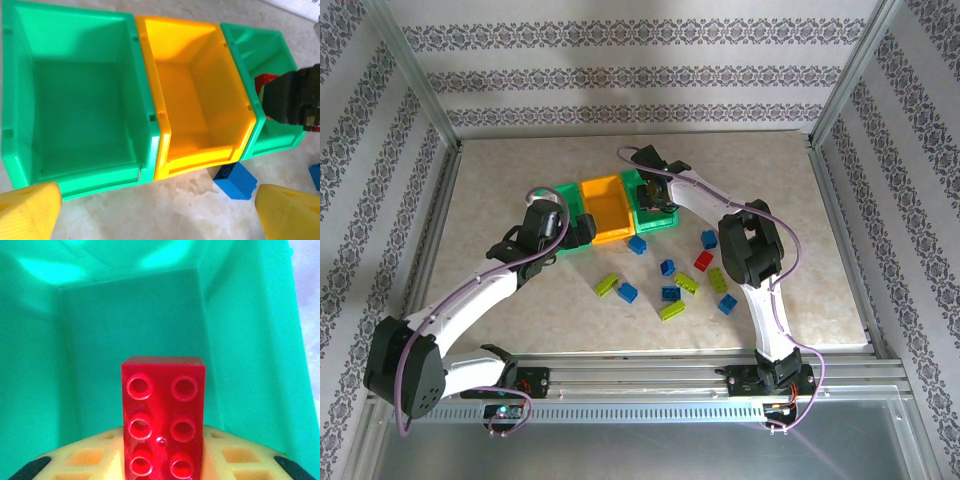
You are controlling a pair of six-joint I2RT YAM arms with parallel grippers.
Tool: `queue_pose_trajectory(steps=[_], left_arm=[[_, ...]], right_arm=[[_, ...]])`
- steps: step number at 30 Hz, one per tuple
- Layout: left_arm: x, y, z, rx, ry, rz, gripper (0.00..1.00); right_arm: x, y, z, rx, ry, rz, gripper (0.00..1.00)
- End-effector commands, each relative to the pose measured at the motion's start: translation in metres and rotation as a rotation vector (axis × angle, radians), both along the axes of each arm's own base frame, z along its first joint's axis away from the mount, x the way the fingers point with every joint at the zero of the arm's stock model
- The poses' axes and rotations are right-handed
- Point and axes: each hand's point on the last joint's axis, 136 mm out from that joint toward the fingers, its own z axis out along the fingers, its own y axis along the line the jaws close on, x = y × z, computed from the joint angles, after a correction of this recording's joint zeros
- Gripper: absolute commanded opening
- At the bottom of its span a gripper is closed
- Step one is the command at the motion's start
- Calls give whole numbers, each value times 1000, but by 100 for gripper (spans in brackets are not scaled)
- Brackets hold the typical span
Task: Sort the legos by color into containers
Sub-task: Place the lego in the container, then pick up the lego from the center of the table.
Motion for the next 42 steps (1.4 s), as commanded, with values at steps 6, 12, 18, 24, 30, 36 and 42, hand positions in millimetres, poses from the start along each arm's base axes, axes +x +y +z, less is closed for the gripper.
queue_pose_trajectory(steps=[6,12,18,24,30,36,42], left_arm=[[0,-31,-8,-1,28,-109,100],[-5,-52,-23,14,67,-149,100],[-10,-78,-29,90,59,-198,97],[-11,-109,-41,146,59,-242,93],[-5,-138,-55,207,70,-305,93],[5,-149,-75,276,117,-349,93],[13,-154,-90,314,150,-346,91]], right_arm=[[0,1,29,31,-43,8,43],[0,0,52,59,-84,11,47],[-5,-5,89,90,-156,6,48],[-18,-32,119,117,-227,-49,55],[-41,-74,128,146,-266,-154,70],[-70,-114,133,133,-297,-239,97],[-91,-140,139,117,-332,-294,98]])
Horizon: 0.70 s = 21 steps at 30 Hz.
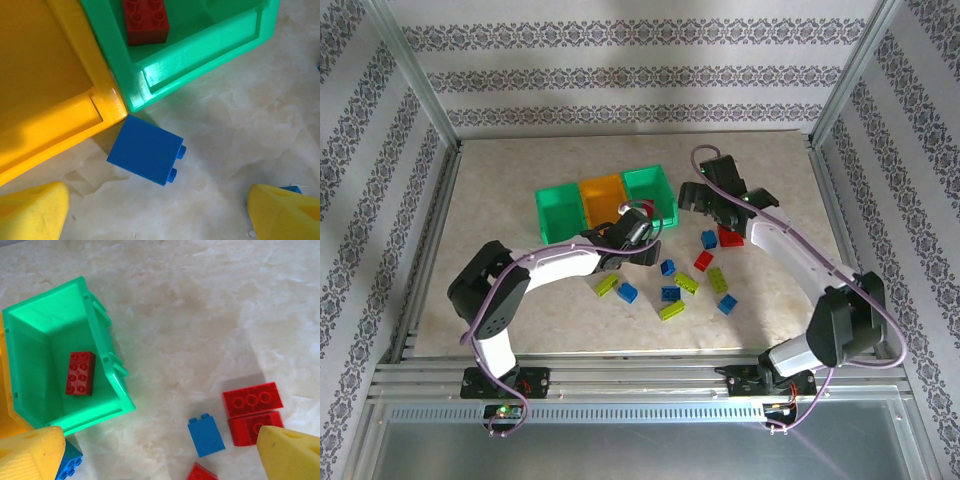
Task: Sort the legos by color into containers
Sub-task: Pick up the lego from the center of the table.
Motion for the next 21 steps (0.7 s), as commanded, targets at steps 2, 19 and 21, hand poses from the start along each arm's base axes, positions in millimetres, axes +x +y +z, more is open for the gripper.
queue_pose_trajectory(steps=[2,19,21], left_arm=[[2,0,-10,78,21,-13,86],[23,1,-31,147,60,15,78],[24,0,-33,153,61,11,76]], right_arm=[[-9,-22,11,-5,-51,-83,98],[-35,-46,11,-6,-75,-158,98],[-36,-46,13,-2,-79,-160,98]])
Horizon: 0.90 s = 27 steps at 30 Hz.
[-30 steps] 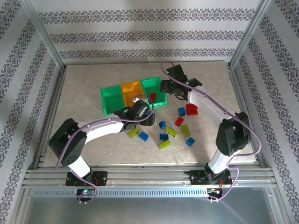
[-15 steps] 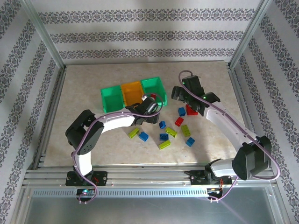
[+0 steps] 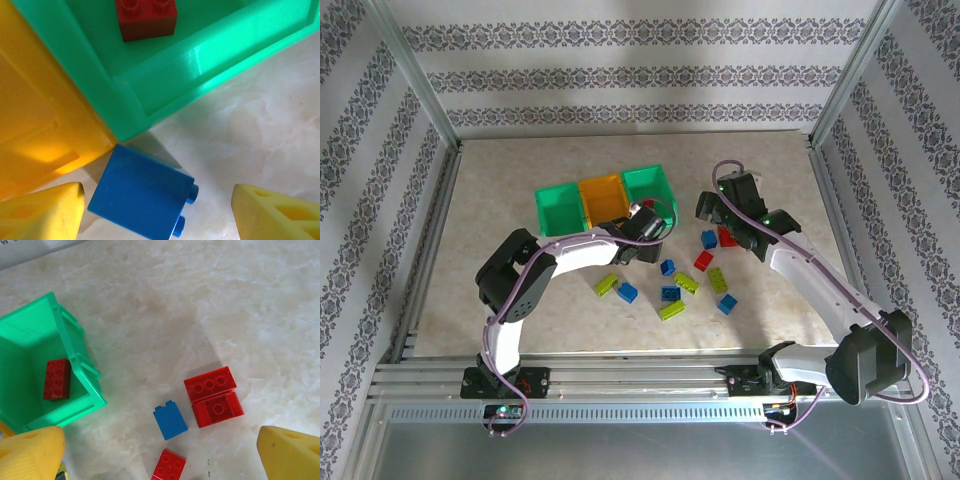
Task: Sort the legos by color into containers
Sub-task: Pick up the lego from the center of the table.
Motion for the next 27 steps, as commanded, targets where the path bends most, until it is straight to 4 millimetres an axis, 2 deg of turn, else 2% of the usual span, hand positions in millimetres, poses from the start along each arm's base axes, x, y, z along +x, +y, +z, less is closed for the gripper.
queue_pose_trajectory(steps=[1,7,14,22,27], left_arm=[[5,8,-4,54,12,-1,75],[8,9,-12,84,17,-12,68],[11,-1,-17,74,23,-54,66],[14,-17,-15,23,19,-94,71],[18,-27,-11,-13,-3,-114,70]], right_arm=[[-4,-11,3,-1,-19,-48,98],[-4,-14,0,-3,-17,-66,98],[-3,-15,-8,-4,-1,-74,98],[-2,-14,-14,0,11,-77,98],[-3,-14,-17,0,18,-80,98]])
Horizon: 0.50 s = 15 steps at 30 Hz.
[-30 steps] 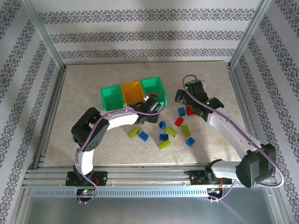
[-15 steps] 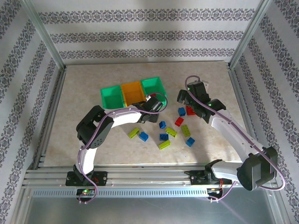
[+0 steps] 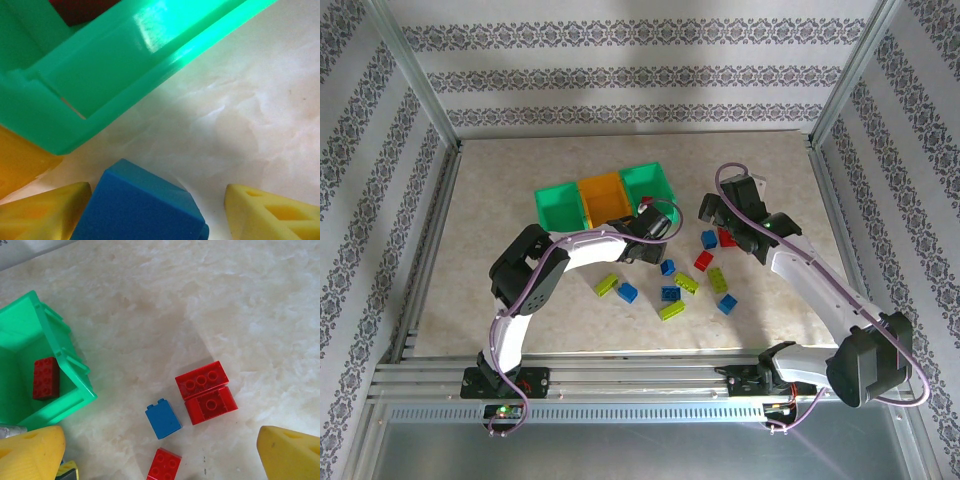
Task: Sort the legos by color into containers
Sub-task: Pick up the lego from the center of the table.
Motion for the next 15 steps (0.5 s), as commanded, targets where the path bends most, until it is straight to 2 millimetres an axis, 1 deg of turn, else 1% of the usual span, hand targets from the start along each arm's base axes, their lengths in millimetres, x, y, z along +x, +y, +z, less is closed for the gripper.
queue_pose_trajectory(steps=[1,5,11,13,15], left_arm=[[12,-14,7,-41,-36,-31,69],[16,-23,8,-56,-34,-46,67],[14,-39,8,-75,-31,-92,66],[12,-40,7,-68,-27,-95,62],[10,-37,6,-54,-23,-85,60]], right_arm=[[1,-7,-8,-7,9,-34,98],[1,-6,-9,-4,12,-30,98],[0,-6,-9,-3,15,-30,98],[0,-6,-10,-1,15,-33,98],[0,-6,-10,0,14,-34,98]])
